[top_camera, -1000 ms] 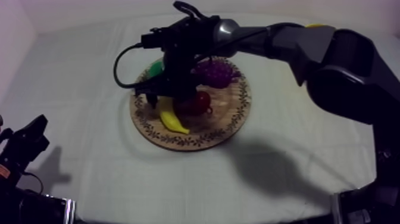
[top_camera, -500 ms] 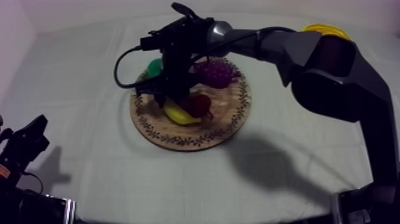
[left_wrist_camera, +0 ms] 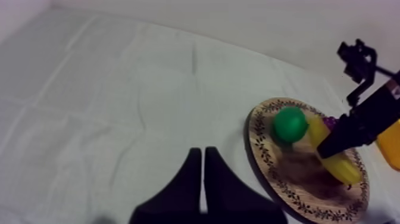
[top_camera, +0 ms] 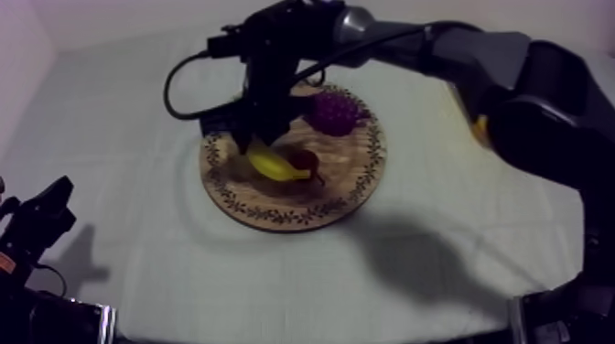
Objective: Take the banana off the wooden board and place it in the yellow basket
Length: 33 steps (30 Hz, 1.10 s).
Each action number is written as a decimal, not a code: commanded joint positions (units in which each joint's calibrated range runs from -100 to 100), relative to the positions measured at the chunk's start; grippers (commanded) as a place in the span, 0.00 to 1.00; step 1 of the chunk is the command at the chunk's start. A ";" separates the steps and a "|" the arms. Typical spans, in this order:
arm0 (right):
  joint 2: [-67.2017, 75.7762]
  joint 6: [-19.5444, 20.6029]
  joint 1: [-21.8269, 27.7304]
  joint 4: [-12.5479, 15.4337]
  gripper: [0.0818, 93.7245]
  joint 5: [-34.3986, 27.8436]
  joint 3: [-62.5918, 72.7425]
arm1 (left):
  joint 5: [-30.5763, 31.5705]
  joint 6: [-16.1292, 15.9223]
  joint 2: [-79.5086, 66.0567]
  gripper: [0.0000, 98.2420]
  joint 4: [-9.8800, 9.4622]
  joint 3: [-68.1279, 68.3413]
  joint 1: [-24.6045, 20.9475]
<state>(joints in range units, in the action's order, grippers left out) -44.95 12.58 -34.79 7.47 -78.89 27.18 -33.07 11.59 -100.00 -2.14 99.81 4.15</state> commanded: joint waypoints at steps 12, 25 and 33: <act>24.71 -0.71 3.43 -2.48 0.19 2.17 -15.49 | 0.01 0.01 0.00 0.00 -0.03 -0.03 0.01; 39.42 -5.10 18.56 -4.17 0.20 3.28 -25.10 | 0.01 0.01 0.00 0.00 -0.03 -0.03 0.01; 41.41 -9.05 28.85 -3.73 0.20 3.56 -27.20 | 0.01 0.01 0.00 0.00 -0.03 -0.03 0.01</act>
<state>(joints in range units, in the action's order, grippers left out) -3.46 4.40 -9.87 3.50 -75.45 0.22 -33.07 11.59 -100.00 -2.14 99.81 4.15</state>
